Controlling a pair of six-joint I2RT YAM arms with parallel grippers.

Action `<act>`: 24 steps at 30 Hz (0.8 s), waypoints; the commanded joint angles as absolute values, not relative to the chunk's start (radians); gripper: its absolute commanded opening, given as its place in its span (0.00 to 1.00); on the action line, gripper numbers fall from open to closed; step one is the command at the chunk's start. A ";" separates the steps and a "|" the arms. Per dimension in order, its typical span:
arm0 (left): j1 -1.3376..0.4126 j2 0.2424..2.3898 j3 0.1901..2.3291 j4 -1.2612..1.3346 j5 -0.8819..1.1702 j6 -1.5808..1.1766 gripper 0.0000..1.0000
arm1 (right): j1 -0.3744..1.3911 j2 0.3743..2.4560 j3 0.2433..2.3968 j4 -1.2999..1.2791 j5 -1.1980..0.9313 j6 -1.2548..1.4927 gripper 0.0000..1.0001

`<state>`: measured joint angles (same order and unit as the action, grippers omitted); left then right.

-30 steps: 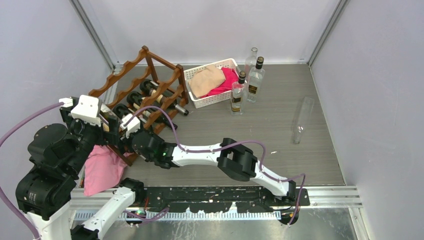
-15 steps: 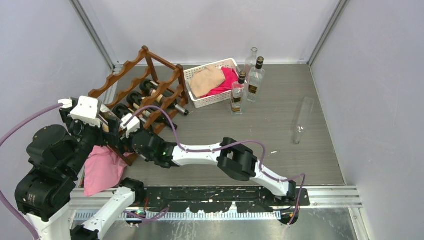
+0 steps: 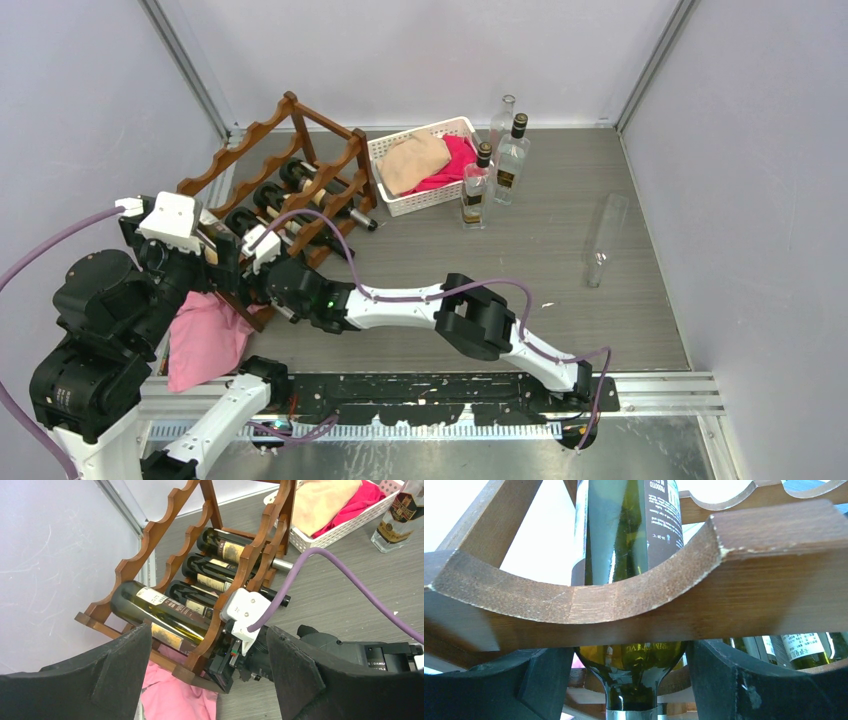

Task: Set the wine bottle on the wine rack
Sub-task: Place the wine bottle in the wine rack.

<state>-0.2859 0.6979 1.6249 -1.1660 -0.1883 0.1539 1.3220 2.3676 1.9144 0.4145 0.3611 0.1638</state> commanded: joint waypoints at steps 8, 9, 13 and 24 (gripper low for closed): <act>-0.285 0.703 1.603 -1.146 -0.243 -0.093 0.85 | 1.286 2.306 1.951 0.548 0.338 0.251 0.73; -0.285 0.706 1.604 -1.147 -0.247 -0.104 0.85 | 1.287 2.305 1.951 0.544 0.336 0.252 0.73; -0.285 0.708 1.603 -1.146 -0.262 -0.122 0.85 | 1.282 2.301 1.950 0.531 0.334 0.261 0.74; -0.285 0.706 1.614 -1.141 -0.256 -0.138 0.85 | 1.278 2.290 1.945 0.492 0.340 0.284 0.81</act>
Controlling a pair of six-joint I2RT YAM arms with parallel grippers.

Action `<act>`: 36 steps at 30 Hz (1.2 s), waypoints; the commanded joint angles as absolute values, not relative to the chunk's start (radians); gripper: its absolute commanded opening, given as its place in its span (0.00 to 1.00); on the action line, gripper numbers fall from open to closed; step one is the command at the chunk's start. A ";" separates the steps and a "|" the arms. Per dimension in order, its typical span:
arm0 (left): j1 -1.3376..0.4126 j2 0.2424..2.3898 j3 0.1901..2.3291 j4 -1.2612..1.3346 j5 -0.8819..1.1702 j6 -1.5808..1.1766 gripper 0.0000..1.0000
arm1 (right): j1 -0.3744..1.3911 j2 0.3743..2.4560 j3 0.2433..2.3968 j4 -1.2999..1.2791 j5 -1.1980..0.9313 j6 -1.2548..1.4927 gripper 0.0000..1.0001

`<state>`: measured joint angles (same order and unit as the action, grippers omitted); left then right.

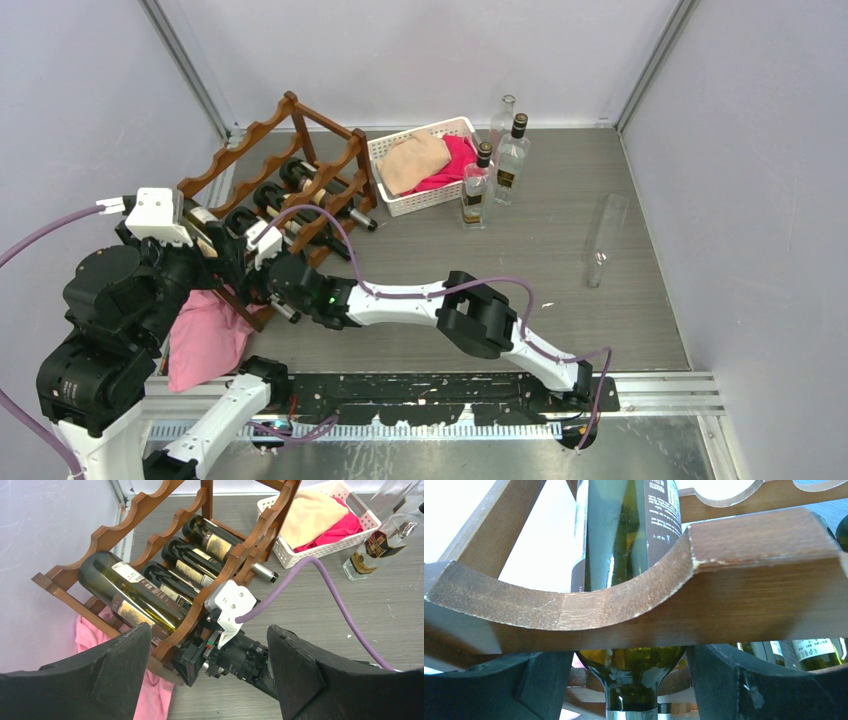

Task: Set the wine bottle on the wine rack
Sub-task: Place the wine bottle in the wine rack.

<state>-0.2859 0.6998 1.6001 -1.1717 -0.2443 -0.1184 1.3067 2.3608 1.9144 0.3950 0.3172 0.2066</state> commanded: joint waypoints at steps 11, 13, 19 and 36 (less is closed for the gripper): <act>-0.285 0.707 1.631 -1.140 -0.245 -0.149 0.84 | 1.273 2.286 1.945 0.451 0.329 0.315 0.81; -0.285 0.707 1.631 -1.137 -0.240 -0.150 0.84 | 1.271 2.285 1.946 0.443 0.323 0.318 0.82; -0.285 0.706 1.633 -1.134 -0.235 -0.156 0.84 | 1.269 2.281 1.944 0.419 0.319 0.333 0.83; -0.285 0.706 1.653 -1.117 -0.218 -0.170 0.82 | 1.259 2.277 1.980 0.322 0.307 0.376 0.80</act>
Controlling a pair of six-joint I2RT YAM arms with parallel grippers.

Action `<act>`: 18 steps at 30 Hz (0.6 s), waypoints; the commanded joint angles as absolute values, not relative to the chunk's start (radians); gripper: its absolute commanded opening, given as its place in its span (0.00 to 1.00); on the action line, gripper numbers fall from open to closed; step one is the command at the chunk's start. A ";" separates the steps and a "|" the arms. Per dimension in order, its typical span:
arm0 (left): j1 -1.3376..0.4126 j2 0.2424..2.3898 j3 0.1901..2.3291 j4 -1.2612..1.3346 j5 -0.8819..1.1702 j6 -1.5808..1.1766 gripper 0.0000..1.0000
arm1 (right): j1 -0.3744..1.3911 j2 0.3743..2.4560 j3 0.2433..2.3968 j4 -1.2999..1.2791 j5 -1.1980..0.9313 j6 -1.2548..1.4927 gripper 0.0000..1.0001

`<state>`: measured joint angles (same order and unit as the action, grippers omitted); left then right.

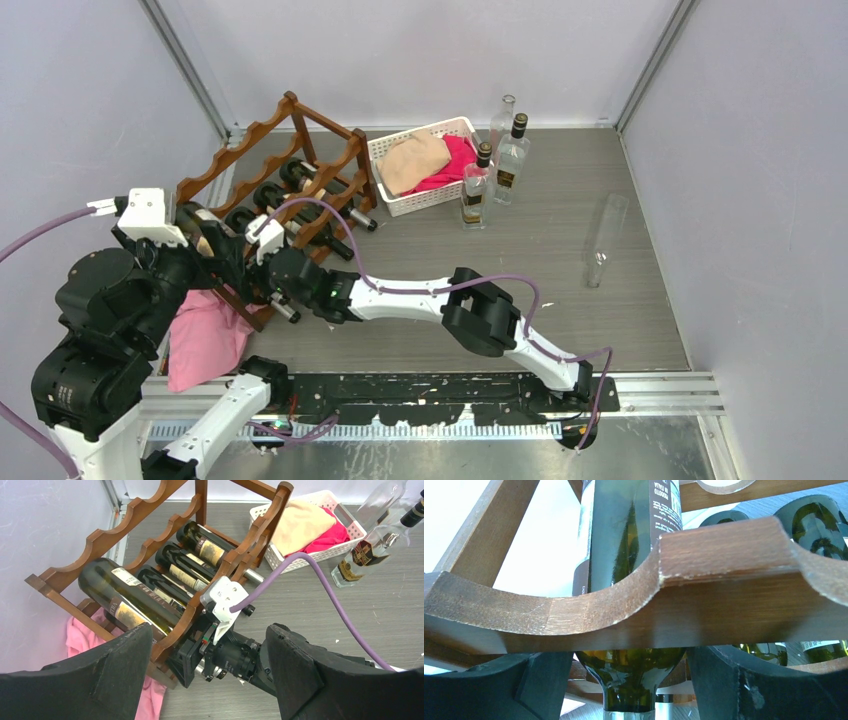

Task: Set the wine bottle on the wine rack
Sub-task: Place the wine bottle in the wine rack.

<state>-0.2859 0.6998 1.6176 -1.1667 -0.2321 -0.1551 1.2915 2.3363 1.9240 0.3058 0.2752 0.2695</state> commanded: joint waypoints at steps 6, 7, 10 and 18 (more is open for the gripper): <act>-0.285 0.700 1.657 -1.120 -0.213 -0.179 0.82 | 1.256 2.292 2.003 0.331 0.299 0.382 0.78; -0.285 0.699 1.659 -1.120 -0.212 -0.181 0.82 | 1.254 2.295 2.014 0.331 0.299 0.382 0.78; -0.285 0.700 1.664 -1.119 -0.209 -0.184 0.82 | 1.251 2.305 2.032 0.338 0.290 0.385 0.79; -0.285 0.703 1.664 -1.112 -0.201 -0.185 0.81 | 1.249 2.316 2.043 0.373 0.279 0.404 0.78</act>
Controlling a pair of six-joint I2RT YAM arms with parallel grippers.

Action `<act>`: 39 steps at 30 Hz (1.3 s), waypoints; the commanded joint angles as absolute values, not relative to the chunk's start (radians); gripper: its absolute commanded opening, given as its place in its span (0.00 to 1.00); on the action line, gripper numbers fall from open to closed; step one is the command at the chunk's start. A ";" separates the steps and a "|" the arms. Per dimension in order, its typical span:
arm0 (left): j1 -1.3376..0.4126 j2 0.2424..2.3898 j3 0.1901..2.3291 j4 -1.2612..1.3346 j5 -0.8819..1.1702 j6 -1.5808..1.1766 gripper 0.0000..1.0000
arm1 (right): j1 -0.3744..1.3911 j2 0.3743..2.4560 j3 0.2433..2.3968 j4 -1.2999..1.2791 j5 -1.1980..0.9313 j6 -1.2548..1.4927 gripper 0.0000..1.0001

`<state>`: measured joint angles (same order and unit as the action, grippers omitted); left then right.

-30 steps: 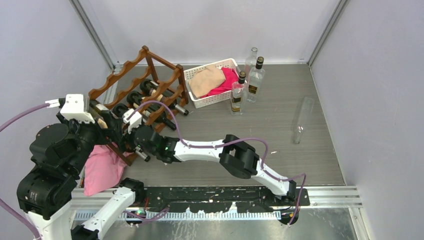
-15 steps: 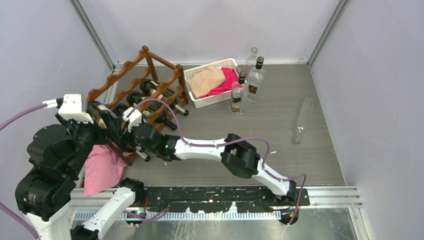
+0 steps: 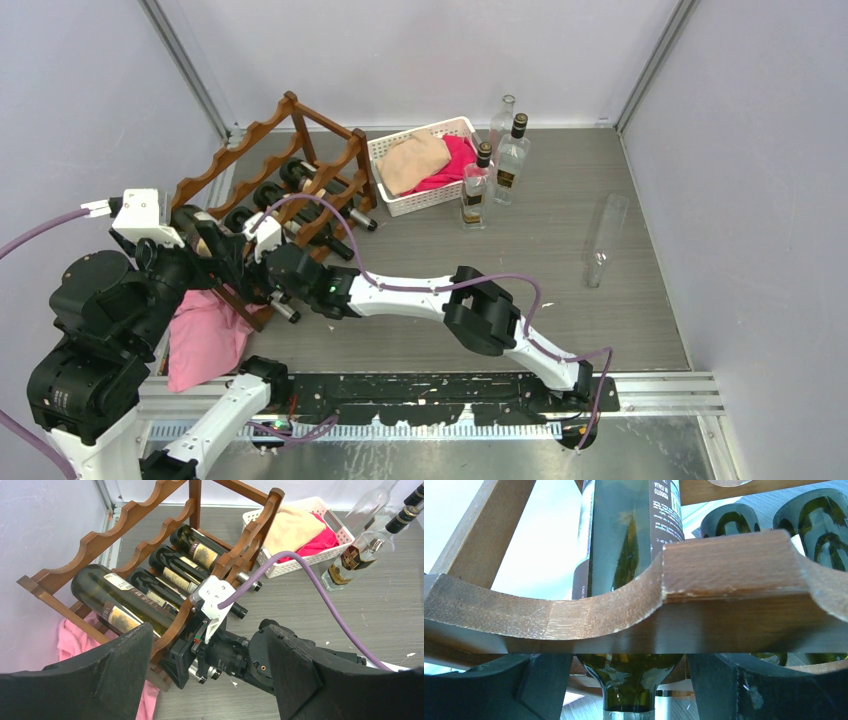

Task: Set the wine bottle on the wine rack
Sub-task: Place the wine bottle in the wine rack.

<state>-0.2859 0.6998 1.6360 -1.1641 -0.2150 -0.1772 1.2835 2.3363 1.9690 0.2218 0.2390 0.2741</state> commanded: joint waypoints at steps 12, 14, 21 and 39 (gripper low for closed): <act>-0.285 0.708 1.660 -1.103 -0.192 -0.189 0.81 | 1.247 2.353 2.092 0.389 0.290 0.403 0.83; -0.285 0.709 1.658 -1.099 -0.188 -0.188 0.81 | 1.247 2.353 2.092 0.379 0.291 0.408 0.84; -0.285 0.709 1.651 -1.090 -0.183 -0.190 0.81 | 1.251 2.350 2.096 0.347 0.303 0.443 0.86; -0.285 0.700 1.645 -1.091 -0.176 -0.198 0.81 | 1.254 2.350 2.057 0.360 0.327 0.432 0.69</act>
